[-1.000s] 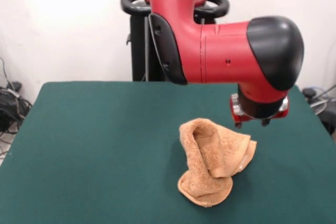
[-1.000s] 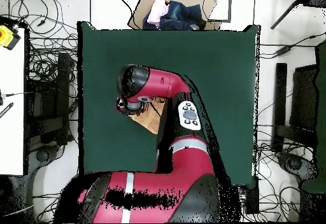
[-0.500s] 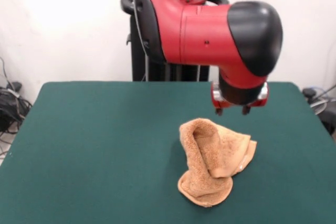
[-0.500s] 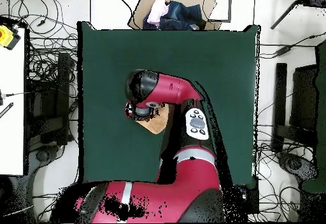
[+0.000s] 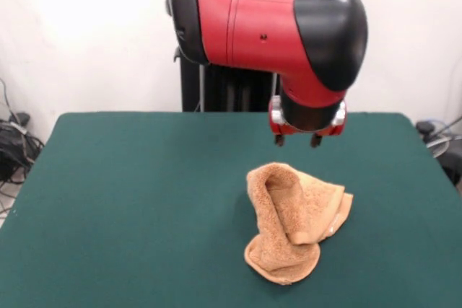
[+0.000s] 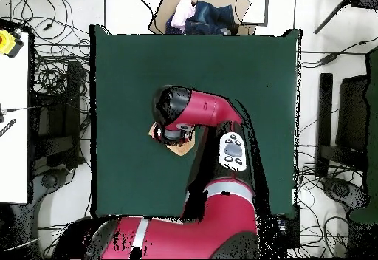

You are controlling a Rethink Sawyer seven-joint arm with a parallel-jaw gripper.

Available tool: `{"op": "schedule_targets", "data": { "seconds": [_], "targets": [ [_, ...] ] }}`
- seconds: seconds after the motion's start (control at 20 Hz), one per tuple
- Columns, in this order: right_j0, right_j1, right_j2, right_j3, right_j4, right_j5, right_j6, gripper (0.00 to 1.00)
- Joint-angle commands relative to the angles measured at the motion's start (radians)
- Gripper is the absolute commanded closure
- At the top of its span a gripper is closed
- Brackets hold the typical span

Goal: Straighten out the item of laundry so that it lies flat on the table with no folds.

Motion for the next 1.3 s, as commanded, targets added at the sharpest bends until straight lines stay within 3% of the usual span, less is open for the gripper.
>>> {"op": "schedule_targets", "data": {
  "seconds": [0.05, 0.45, 0.8, 1.3],
  "targets": [
    [0.051, 0.09, -0.016, 0.04, -0.046, -0.122, 0.238, 0.0],
    [0.061, 0.125, -0.024, 0.075, -0.041, -0.24, 0.241, 0.0],
    [0.094, 0.18, -0.032, 0.013, -0.001, -0.256, 0.284, 0.0],
    [0.123, 0.169, -0.044, 0.021, 0.019, -0.314, 0.305, 0.0]
  ]
}}
